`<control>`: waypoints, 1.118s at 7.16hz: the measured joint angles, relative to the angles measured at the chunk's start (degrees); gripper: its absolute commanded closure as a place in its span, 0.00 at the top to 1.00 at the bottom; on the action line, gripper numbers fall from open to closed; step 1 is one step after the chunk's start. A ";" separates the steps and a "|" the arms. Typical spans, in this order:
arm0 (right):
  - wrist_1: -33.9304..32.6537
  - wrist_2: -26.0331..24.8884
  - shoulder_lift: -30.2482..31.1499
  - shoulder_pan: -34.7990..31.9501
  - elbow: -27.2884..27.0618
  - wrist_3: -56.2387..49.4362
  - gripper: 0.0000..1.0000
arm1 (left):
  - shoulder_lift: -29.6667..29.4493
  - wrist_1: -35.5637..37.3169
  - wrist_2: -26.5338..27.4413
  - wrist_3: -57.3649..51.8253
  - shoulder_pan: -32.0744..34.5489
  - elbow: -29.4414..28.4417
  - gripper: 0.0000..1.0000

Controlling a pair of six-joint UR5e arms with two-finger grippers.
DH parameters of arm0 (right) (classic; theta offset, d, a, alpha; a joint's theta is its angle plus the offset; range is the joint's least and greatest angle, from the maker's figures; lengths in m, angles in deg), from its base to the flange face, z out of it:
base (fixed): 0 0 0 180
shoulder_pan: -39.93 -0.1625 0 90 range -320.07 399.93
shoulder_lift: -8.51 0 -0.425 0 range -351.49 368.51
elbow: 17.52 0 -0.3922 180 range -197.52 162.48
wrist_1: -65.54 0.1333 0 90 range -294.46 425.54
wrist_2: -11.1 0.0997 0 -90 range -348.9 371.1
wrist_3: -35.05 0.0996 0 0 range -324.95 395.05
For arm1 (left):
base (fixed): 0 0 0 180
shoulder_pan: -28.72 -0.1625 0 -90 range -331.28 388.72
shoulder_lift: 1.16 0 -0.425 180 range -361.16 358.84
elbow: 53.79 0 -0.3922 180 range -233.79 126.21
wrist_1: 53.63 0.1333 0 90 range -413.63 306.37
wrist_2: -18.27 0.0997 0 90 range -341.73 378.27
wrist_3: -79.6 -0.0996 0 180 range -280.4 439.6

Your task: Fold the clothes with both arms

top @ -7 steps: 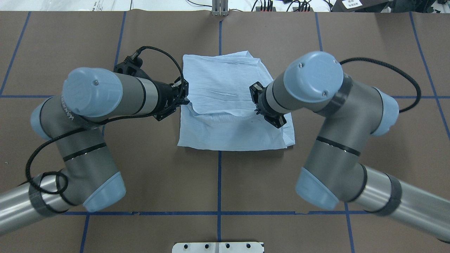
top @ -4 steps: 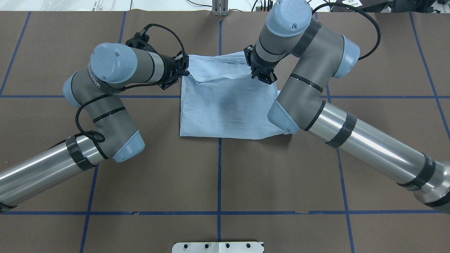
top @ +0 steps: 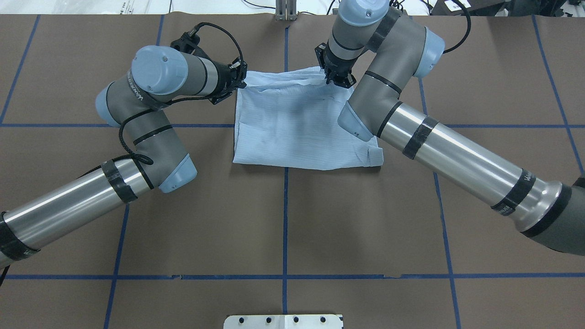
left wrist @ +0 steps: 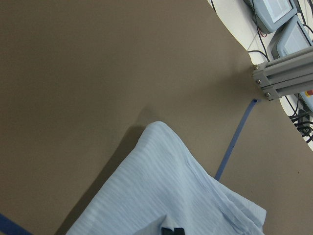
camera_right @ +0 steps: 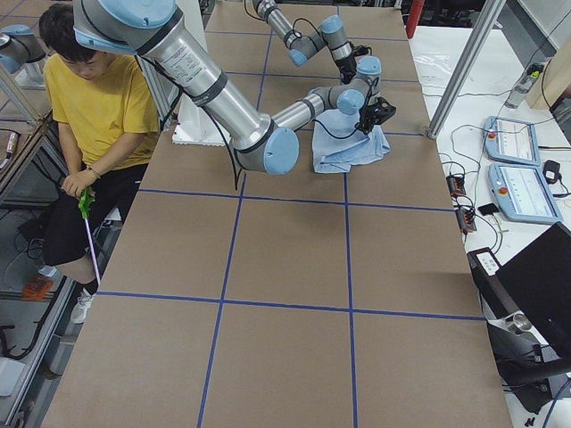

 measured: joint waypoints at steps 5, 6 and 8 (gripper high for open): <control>6.48 -0.49 -2.16 -4.79 6.16 -13.61 1.00 | -1.83 -8.46 -2.92 -10.07 6.71 -9.02 0.70; 6.45 0.73 -1.53 -7.11 6.84 -18.96 1.00 | 0.09 -8.57 -5.80 -13.09 8.51 -8.02 0.70; 5.61 5.65 3.05 -11.39 5.12 -29.70 1.00 | 7.01 -8.12 -14.21 -23.15 12.52 -2.99 0.70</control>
